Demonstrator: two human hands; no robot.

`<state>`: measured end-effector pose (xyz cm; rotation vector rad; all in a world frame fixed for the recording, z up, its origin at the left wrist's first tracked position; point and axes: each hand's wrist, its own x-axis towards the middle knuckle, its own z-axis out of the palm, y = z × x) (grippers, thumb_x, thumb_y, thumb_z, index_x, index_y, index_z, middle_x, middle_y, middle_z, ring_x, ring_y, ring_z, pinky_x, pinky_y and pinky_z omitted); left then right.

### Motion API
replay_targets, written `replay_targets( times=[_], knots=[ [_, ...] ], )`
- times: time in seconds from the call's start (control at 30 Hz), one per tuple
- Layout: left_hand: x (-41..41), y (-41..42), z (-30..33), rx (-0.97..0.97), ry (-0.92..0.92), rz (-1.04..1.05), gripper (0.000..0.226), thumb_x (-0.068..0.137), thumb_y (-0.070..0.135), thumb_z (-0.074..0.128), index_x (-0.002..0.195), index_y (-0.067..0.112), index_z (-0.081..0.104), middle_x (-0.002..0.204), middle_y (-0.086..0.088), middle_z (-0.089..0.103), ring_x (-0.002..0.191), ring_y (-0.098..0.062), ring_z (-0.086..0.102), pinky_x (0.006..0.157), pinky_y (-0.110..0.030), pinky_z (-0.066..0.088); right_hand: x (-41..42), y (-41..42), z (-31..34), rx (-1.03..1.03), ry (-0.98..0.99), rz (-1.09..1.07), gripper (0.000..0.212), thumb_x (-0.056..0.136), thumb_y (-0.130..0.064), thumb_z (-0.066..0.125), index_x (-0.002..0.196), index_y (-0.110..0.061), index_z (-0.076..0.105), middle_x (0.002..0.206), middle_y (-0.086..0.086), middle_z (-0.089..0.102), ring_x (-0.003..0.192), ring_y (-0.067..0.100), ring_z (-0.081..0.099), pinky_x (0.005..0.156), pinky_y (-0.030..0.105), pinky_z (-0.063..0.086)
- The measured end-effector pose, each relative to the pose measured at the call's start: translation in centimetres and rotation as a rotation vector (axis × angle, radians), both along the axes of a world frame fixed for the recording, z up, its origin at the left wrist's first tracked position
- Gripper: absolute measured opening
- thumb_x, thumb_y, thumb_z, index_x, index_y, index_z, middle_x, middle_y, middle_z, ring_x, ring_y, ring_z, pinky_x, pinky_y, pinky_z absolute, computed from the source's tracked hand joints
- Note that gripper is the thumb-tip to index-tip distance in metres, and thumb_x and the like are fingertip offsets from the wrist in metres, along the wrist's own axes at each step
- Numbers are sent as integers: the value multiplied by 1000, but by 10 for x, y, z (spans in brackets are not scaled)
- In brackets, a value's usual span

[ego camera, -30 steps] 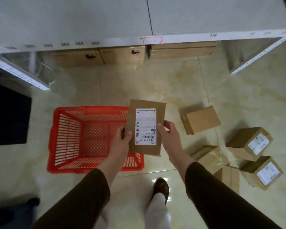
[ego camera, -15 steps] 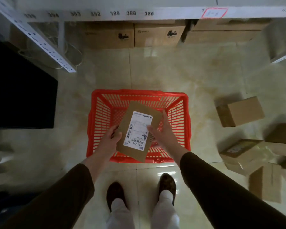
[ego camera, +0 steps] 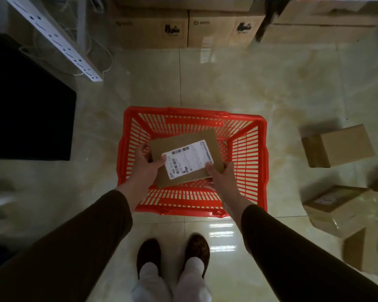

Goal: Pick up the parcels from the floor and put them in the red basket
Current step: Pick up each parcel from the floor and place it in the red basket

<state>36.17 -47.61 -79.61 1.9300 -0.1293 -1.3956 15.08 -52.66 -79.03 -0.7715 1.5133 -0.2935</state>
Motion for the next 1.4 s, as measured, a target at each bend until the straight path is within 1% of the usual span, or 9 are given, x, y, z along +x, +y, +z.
replay_targets(
  times=[0.17,0.37,0.43,0.53,0.7,0.9,1.1,1.33,1.4],
  knots=[
    [5,-8,-16,-40,9,-95,47,94,17,69,129,38,44,116,12,66,103,-15,67,92,-44,56,-1,18,-21,-14,35,73,67,82,-61,63,143,-35,49,128,-6,69,113,21,69,96,47,58],
    [20,-6,-35,-79,54,-297,70,97,12,62,149,49,34,136,9,62,118,-17,62,98,-43,53,15,19,-34,-18,53,-44,34,101,-38,59,129,-24,47,125,4,69,103,19,70,85,39,61],
    [26,-5,-41,-79,2,-319,66,97,13,62,148,47,37,136,8,61,121,-18,61,102,-45,51,20,19,-37,-68,21,-70,60,99,-31,63,147,-23,28,130,0,63,106,17,67,88,41,60],
    [32,-9,-51,-87,-78,-342,58,95,15,65,143,41,43,137,7,57,124,-19,57,104,-45,50,23,23,-46,-67,-31,-69,95,92,-30,73,156,-46,3,130,-12,62,117,21,65,92,53,58],
    [39,-11,-67,-116,-176,-326,51,92,14,69,131,40,50,132,2,56,119,-17,58,96,-36,53,32,28,-61,-20,0,-135,44,97,-25,67,127,-22,35,127,9,64,104,28,73,72,46,65],
    [34,-1,-83,-91,-134,-353,71,93,1,64,148,38,37,143,9,50,128,-12,48,96,-34,51,53,43,-83,92,-58,-169,30,99,-10,62,122,-10,43,121,13,64,98,22,73,70,24,62],
    [33,13,-98,-51,-200,-361,73,93,-4,62,149,32,33,146,3,50,135,-18,47,99,-35,49,81,45,-111,190,-82,-183,48,95,8,58,137,-12,45,132,10,60,121,30,63,94,44,60],
    [31,27,-108,-33,-308,-427,70,96,11,63,151,41,30,147,8,51,135,-16,49,93,-24,42,97,46,-135,194,27,-115,46,96,9,56,133,-16,47,128,7,58,109,26,68,87,39,63],
    [31,30,-111,-83,-311,-430,76,94,15,67,149,50,27,144,14,54,131,-11,52,98,-31,48,99,47,-137,158,45,-98,48,96,9,55,137,-14,48,126,3,57,111,26,66,87,36,63]
  ],
)
